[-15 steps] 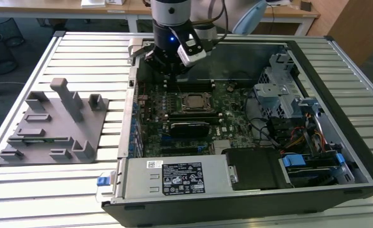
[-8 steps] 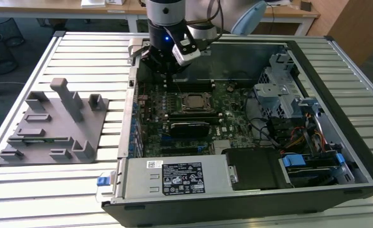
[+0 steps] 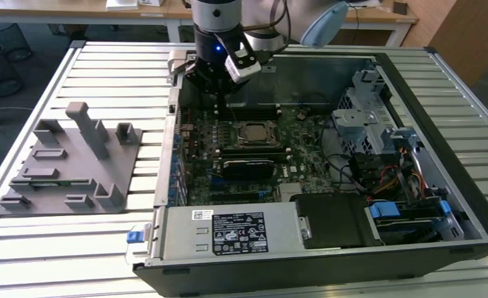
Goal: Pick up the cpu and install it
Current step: 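Install the first cpu locking lever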
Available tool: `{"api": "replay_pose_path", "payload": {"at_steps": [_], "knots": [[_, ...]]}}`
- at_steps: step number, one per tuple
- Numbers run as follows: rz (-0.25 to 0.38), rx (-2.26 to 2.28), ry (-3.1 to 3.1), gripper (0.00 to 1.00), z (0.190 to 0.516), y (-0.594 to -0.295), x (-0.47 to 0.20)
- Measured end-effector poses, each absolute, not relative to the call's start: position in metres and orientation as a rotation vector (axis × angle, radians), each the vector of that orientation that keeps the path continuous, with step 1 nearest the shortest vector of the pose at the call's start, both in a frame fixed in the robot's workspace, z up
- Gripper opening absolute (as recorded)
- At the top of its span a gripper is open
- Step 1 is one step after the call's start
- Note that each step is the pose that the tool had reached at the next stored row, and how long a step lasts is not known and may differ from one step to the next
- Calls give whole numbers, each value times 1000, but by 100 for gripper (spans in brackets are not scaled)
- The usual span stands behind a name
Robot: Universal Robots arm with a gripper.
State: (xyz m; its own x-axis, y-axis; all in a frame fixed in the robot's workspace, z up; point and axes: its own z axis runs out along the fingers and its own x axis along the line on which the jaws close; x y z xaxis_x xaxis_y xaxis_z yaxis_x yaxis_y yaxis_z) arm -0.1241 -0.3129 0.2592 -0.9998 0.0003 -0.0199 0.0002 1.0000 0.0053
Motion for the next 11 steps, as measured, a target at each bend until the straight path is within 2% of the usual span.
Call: {"api": "replay_pose_path", "payload": {"at_steps": [11], "knots": [[8,-2,3122,11,255,-308,-124]]}}
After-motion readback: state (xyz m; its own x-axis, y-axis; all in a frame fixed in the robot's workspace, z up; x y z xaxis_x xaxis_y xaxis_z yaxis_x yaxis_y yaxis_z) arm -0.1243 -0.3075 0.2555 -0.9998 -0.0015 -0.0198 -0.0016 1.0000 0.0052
